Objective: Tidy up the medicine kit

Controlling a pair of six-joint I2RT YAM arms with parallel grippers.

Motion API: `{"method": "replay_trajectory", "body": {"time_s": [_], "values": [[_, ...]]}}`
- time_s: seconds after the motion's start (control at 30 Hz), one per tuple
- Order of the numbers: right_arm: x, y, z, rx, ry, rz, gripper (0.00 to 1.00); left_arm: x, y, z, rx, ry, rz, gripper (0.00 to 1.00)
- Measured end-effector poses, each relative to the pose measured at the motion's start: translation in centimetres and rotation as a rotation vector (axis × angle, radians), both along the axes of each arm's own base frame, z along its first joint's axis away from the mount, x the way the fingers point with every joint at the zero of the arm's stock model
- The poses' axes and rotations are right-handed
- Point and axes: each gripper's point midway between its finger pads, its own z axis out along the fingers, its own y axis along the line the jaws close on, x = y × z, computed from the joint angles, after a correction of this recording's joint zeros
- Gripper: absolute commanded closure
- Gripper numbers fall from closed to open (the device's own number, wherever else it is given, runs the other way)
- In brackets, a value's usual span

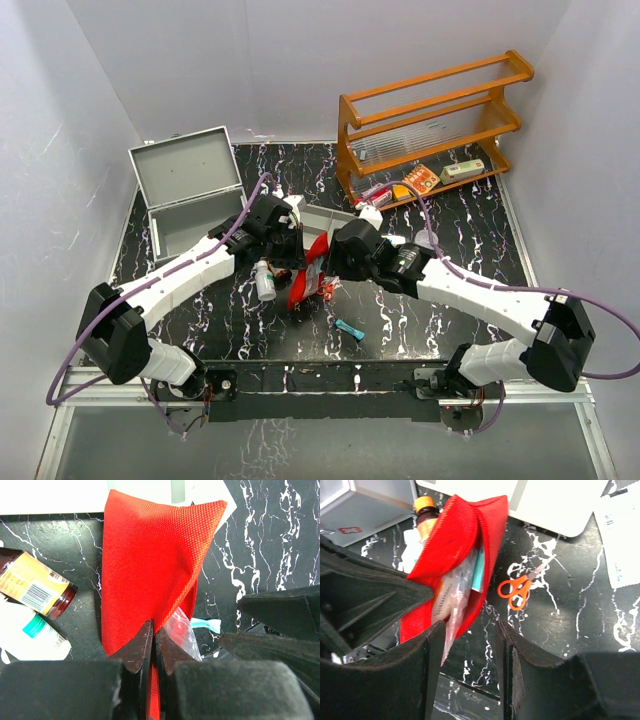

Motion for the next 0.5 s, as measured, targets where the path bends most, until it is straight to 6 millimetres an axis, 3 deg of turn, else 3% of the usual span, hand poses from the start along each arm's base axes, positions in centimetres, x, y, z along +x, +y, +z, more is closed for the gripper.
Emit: {"method": "replay_trajectory", "body": {"time_s": [0.17,0.33,0.5], "values": [[-0.2,1.5,1.0,0.069,-0.003,0.051,0.61,0.0,0.0,0.0,0.0,0.0,0.0,1.0],[-0.5,2.9,-0.1,0.055,0.05,0.102,0.65,0.0,0.0,0.0,0.0,0.0,0.0,1.0],[-0.9,3.2,-2.1,0.003,0.118,0.123,0.82,0.0,0.0,0.0,0.0,0.001,-0.001,1.0]]}}
